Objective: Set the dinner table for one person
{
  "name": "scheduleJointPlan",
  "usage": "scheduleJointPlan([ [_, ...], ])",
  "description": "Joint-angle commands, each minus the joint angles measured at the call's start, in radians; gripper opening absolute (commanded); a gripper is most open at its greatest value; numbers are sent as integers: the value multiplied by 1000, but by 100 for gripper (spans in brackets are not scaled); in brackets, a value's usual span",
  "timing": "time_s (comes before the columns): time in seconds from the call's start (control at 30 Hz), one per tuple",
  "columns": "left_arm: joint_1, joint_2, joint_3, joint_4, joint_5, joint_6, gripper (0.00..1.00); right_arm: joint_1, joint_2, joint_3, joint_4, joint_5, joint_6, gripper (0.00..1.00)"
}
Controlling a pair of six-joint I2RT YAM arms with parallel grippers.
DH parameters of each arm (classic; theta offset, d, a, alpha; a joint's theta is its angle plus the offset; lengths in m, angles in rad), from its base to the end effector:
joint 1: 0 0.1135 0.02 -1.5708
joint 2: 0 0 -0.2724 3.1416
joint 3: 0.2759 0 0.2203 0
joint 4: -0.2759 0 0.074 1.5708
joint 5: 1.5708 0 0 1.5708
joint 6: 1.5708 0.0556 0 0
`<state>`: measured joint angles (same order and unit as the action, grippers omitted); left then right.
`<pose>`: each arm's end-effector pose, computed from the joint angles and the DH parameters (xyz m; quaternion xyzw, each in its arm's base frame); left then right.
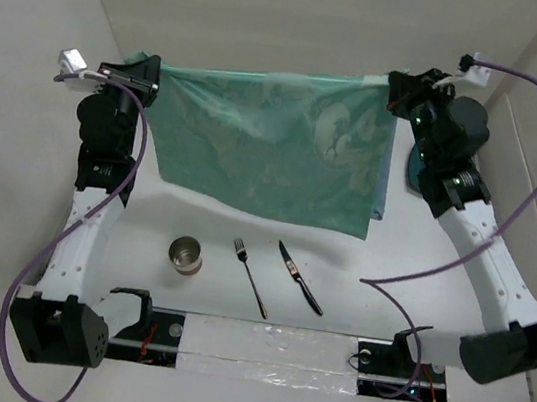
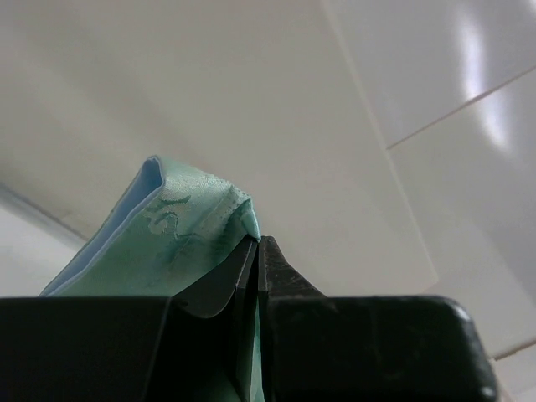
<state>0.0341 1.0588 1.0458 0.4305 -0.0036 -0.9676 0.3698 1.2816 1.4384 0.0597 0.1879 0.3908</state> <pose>0.2176 0.0076 0.4608 -0.2631 0.4775 -0.3763 0.7491 0.2536 0.0872 0.4946 0.0797 0.6230 0.2334 0.7423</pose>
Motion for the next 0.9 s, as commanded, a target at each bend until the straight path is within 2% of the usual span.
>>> scheduleJointPlan([
  [0.0, 9, 74, -14, 54, -1, -3, 0, -54, 129, 66, -34, -106, -30, 0],
  [0.07, 9, 127, 37, 44, -1, 6, 0, -63, 217, 100, -11, -160, -27, 0],
  [0.2, 9, 268, 201, 5, 56, 18, 0, -83, 344, 299, -54, -231, -24, 0],
  [0.3, 9, 271, 249, -6, 60, 21, 0, -92, 346, 343, -101, -242, -33, 0],
  [0.4, 9, 210, 221, 1, 47, 35, 0, -111, 276, 291, -71, -252, -49, 0],
  [0.47, 9, 161, 134, 14, 40, 26, 0, -121, 236, 187, -28, -286, -50, 0],
  [0.53, 9, 71, -39, 48, 51, 0, 0, -121, 167, 75, -3, -301, -52, 0],
  [0.57, 9, 41, -111, 80, 51, -41, 0, -121, 147, -56, 35, -298, -49, 0],
  [0.6, 9, -20, -259, 103, 51, -61, 0, -121, 110, -129, 57, -294, -47, 0],
  [0.63, 9, -51, -330, 125, 48, -81, 0, -130, 99, -198, 84, -298, -43, 0],
  [0.67, 9, -106, -462, 192, 45, -115, 0, -131, 90, -375, 144, -300, -33, 0],
  [0.77, 9, -105, -599, 198, 54, -112, 1, -140, 114, -461, 179, -283, -24, 0],
  [0.8, 9, -89, -656, 201, 72, -94, 12, -161, 128, -522, 177, -278, -23, 0],
  [0.87, 9, -82, -702, 191, 82, -82, 26, -173, 165, -565, 178, -268, -23, 0],
])
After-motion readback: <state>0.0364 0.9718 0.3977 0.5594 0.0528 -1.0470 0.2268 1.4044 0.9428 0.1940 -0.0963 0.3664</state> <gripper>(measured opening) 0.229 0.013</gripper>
